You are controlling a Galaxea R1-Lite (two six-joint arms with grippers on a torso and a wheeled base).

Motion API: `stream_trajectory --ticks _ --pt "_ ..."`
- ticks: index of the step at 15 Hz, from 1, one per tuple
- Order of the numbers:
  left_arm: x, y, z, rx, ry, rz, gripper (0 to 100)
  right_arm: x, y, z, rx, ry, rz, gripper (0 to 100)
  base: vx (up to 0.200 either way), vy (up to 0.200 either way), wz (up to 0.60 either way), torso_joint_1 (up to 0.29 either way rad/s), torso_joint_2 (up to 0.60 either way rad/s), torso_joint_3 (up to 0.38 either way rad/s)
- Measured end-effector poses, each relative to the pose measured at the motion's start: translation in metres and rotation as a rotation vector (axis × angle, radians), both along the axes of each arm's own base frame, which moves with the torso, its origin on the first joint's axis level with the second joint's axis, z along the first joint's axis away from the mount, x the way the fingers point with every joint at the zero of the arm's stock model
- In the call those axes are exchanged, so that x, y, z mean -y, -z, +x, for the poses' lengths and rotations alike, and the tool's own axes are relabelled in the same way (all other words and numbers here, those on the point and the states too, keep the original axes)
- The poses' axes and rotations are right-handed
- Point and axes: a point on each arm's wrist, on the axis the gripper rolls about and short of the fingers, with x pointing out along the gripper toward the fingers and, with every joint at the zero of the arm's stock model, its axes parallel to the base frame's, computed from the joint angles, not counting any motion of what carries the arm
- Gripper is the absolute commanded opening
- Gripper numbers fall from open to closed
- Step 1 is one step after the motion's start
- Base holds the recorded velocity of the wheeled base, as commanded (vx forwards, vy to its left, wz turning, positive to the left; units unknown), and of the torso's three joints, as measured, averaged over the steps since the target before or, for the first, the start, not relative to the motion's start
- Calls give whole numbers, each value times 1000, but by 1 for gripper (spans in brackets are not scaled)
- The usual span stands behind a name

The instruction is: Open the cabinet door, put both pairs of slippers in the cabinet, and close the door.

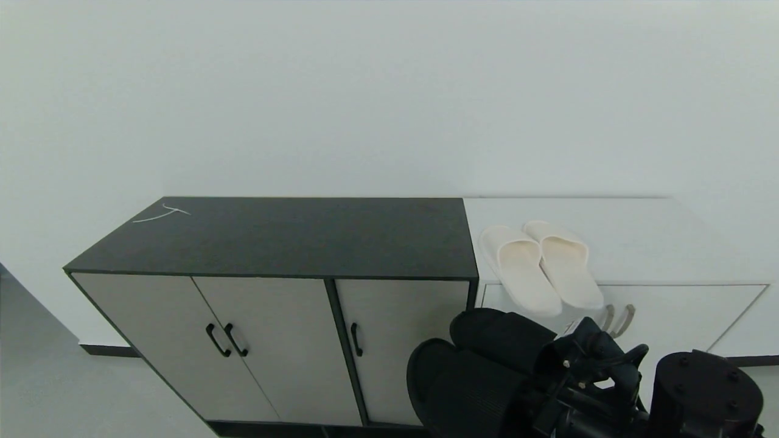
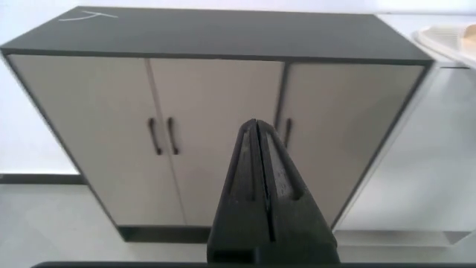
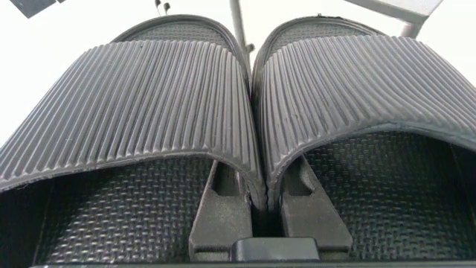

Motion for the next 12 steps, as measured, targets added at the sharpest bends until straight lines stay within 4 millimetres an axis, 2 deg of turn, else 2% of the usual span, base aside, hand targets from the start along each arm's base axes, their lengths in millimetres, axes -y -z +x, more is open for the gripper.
stream_trajectory --ticks 12 --pt "0 0 0 0 0 2 0 0 1 0 12 -3 -14 0 0 200 0 2 2 4"
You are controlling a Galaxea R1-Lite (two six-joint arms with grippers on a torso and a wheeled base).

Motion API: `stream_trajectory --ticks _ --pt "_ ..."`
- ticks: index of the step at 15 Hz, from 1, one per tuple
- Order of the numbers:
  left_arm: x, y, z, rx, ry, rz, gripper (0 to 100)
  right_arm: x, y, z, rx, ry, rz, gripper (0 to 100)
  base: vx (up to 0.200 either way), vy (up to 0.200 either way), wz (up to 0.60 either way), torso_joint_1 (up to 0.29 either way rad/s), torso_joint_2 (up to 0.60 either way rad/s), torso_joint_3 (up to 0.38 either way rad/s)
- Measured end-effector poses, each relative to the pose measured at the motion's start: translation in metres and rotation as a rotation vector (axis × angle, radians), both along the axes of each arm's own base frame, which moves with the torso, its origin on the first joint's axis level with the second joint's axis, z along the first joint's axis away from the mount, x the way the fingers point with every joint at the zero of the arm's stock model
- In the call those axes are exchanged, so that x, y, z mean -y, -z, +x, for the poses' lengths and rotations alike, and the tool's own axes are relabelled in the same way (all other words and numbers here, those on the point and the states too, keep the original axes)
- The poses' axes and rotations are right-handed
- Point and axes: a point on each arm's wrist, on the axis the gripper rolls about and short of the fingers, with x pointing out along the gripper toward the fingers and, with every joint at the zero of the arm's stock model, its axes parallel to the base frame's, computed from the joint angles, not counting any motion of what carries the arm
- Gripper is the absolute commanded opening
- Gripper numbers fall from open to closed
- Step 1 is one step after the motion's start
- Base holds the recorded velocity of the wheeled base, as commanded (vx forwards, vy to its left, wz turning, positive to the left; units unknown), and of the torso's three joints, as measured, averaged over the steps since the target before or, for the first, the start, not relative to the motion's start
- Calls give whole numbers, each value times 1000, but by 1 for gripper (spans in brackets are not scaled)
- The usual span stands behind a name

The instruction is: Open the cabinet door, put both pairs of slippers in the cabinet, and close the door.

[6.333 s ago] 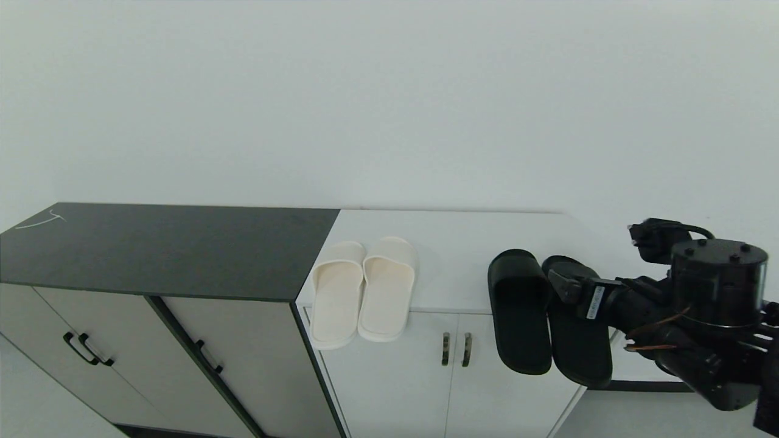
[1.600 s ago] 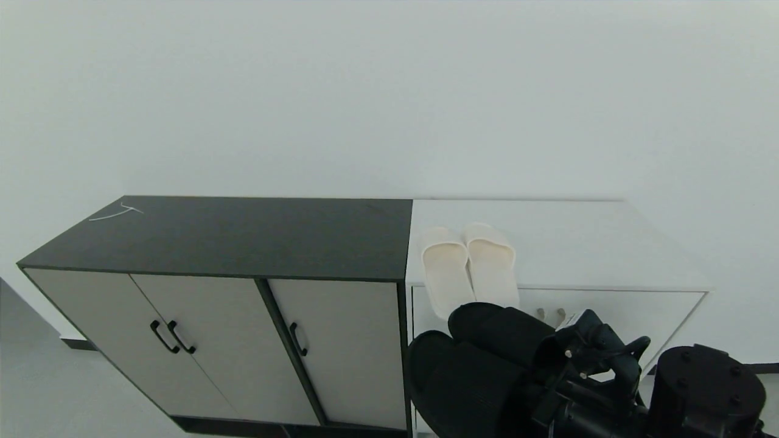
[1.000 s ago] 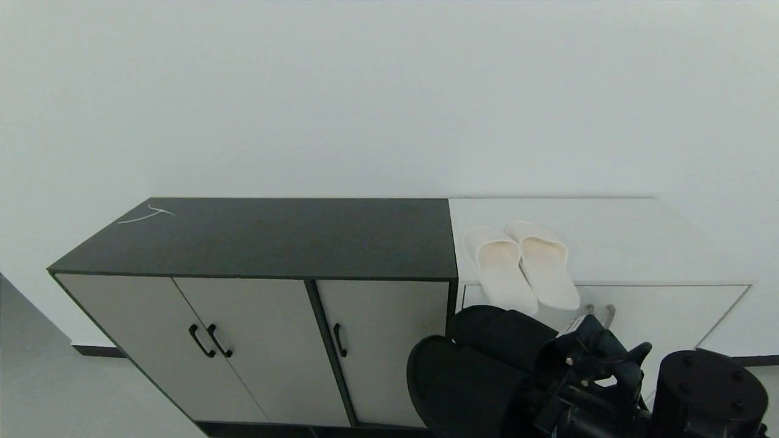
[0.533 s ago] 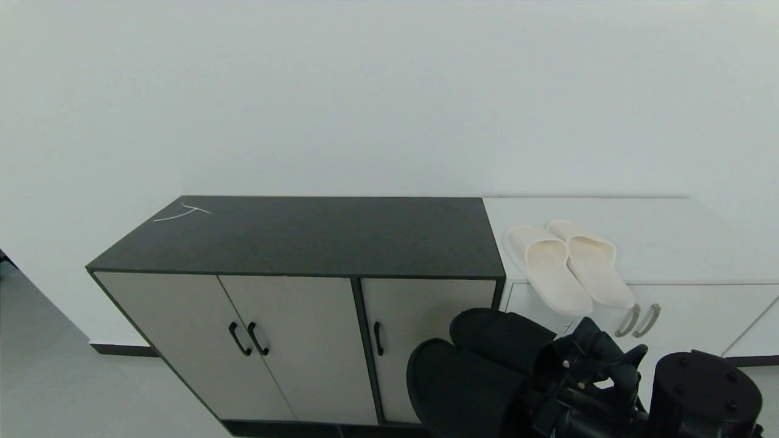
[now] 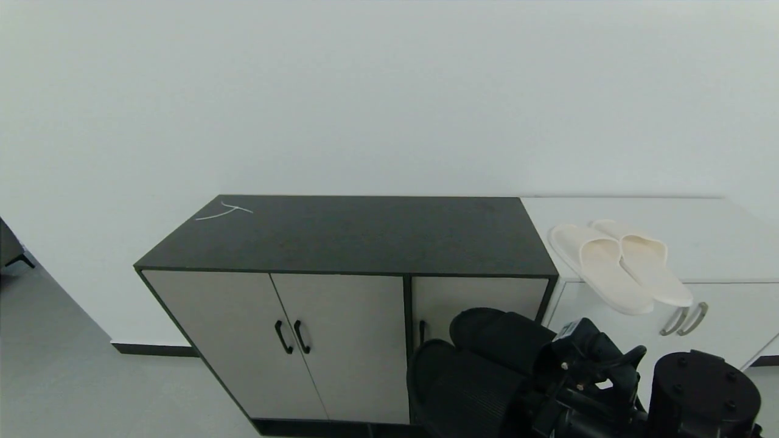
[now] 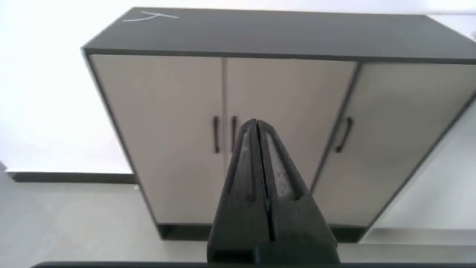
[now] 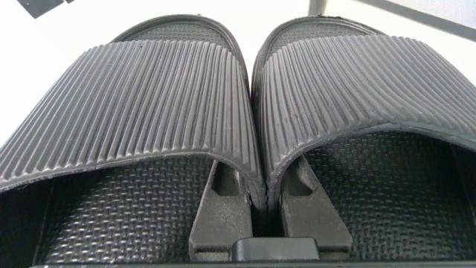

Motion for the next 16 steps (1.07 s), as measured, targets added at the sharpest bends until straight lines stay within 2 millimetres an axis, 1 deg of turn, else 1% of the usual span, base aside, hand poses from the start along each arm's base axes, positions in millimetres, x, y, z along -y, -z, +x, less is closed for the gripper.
stream_trajectory --ticks 15,16 --pt "0 0 0 0 0 0 0 0 1 0 -3 0 -5 0 0 200 0 2 2 3" --pt "0 0 0 0 0 -1 0 -1 1 0 -2 -2 -4 0 0 0 0 0 0 0"
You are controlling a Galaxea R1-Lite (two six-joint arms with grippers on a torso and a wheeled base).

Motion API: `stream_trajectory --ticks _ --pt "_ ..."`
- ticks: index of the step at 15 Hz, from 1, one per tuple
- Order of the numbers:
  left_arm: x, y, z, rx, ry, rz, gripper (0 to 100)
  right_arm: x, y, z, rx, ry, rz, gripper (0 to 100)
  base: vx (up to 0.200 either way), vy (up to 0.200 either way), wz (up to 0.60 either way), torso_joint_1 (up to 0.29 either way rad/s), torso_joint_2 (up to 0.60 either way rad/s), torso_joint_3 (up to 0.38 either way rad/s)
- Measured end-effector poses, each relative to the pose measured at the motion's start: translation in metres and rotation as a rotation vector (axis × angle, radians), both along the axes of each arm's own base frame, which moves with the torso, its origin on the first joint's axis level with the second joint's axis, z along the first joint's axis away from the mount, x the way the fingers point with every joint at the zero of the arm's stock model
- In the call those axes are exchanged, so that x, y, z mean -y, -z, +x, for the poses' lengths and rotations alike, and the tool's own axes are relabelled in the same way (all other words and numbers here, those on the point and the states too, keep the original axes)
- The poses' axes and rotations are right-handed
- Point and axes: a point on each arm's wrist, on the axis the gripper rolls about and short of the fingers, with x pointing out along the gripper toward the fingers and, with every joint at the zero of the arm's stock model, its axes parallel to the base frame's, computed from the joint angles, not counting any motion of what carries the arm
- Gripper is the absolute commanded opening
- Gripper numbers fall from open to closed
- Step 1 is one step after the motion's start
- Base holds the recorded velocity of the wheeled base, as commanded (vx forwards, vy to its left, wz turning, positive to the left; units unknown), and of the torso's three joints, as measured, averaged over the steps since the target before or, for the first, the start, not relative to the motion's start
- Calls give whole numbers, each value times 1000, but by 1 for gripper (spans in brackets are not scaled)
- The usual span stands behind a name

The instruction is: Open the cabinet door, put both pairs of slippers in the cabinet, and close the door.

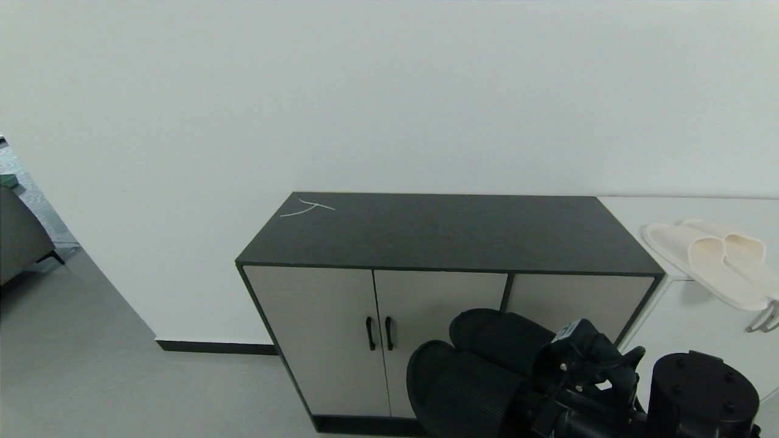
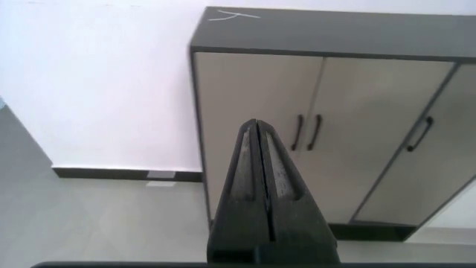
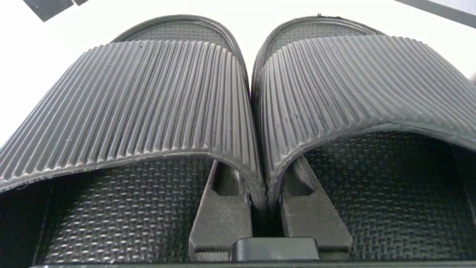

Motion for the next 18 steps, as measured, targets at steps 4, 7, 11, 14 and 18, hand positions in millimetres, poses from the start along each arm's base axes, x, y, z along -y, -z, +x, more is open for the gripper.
stream_trajectory --ticks 4,7,11,14,18 --pt "0 0 0 0 1 0 0 0 0 0 -1 -1 -1 0 100 0 0 5 2 2" --pt "0 0 0 -1 2 1 0 0 1 0 -1 2 -3 0 200 0 0 1 2 -1" --pt "0 0 0 0 2 0 0 0 1 1 -1 3 -2 0 100 0 0 -4 1 5" --pt "0 0 0 0 3 -2 0 -1 2 1 -6 -1 -7 0 0 0 -400 2 5 0" --pt "0 0 0 0 1 -2 0 -1 3 0 -9 -3 -11 0 0 0 -600 -151 300 165"
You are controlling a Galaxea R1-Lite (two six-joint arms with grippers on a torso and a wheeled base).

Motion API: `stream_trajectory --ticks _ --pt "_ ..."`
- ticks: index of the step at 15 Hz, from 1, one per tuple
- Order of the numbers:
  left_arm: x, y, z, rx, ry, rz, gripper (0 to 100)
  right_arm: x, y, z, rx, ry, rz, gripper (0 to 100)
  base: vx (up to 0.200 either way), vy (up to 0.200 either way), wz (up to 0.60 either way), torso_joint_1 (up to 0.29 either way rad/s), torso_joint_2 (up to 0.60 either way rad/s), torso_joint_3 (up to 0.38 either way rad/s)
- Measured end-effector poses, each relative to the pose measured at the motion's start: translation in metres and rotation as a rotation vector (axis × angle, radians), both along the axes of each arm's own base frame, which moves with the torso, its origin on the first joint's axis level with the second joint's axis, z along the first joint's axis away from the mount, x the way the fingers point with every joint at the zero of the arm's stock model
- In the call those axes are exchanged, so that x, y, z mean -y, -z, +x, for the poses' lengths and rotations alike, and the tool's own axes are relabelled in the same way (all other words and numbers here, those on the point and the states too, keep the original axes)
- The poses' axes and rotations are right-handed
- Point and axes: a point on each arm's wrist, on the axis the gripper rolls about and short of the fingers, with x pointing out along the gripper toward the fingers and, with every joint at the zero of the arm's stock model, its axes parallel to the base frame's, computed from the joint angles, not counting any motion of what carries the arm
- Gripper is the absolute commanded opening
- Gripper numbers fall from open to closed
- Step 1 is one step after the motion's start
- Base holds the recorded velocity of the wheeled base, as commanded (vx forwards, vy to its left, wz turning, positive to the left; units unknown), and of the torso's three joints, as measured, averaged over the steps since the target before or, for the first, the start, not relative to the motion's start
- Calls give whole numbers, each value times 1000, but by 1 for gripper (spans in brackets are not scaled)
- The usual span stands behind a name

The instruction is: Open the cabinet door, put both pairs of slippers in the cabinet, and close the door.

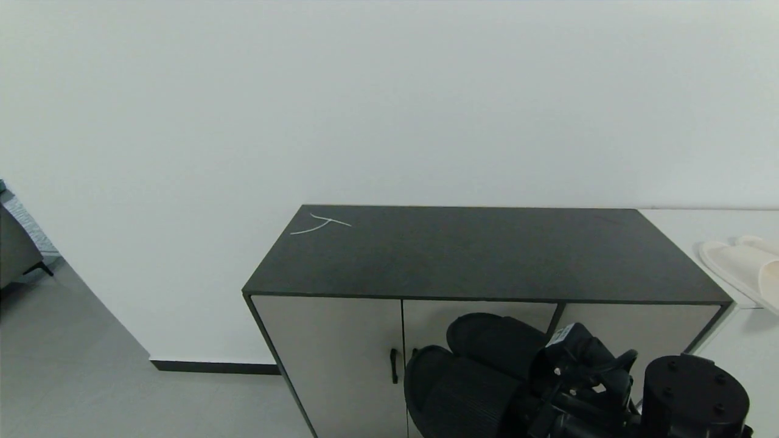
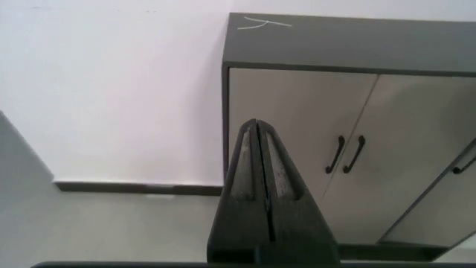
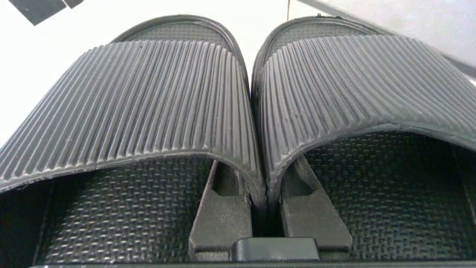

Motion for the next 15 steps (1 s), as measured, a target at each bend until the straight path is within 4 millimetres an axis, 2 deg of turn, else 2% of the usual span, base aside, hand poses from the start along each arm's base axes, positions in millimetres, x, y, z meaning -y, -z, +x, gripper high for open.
stream_trajectory --ticks 8,15 --pt "0 0 0 -1 0 -1 0 5 0 -4 18 2 19 0 0 0 -600 -172 376 198" --pt "0 0 0 -1 1 -2 0 4 5 -3 29 -5 -16 0 0 0 -600 -245 532 288"
